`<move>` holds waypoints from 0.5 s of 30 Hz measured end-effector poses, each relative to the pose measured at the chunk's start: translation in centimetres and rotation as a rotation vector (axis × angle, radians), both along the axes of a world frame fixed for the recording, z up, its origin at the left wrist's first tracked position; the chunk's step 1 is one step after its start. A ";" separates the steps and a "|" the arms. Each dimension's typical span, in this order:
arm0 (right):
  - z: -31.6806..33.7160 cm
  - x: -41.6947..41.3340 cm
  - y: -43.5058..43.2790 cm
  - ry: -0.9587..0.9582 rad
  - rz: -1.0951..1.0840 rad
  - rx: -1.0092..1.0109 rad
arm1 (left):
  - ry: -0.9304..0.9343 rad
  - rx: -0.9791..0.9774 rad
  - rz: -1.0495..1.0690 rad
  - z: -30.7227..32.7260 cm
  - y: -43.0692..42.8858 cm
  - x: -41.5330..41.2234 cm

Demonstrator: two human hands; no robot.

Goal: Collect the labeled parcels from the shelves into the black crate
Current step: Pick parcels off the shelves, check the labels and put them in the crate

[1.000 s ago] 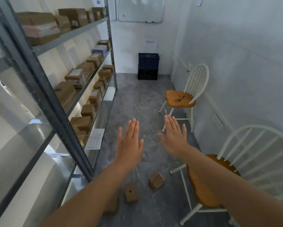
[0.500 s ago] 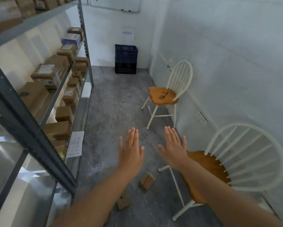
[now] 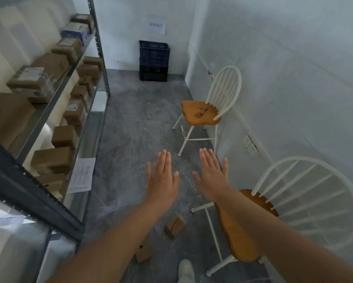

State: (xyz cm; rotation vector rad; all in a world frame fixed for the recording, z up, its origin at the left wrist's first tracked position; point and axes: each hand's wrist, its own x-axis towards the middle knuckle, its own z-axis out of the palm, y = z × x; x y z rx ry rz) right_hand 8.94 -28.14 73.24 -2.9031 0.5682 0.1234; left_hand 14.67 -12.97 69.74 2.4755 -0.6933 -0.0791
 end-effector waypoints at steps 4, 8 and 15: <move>-0.8 2.8 -4.0 0.057 0.049 0.032 | 0.034 0.012 0.080 -1.4 -3.5 1.6; -2.4 5.4 -7.8 0.091 0.093 0.096 | 0.032 0.033 0.114 -3.2 -7.1 3.0; -8.0 7.4 -12.2 0.189 0.199 0.070 | 0.116 0.022 0.233 -8.5 -11.5 3.9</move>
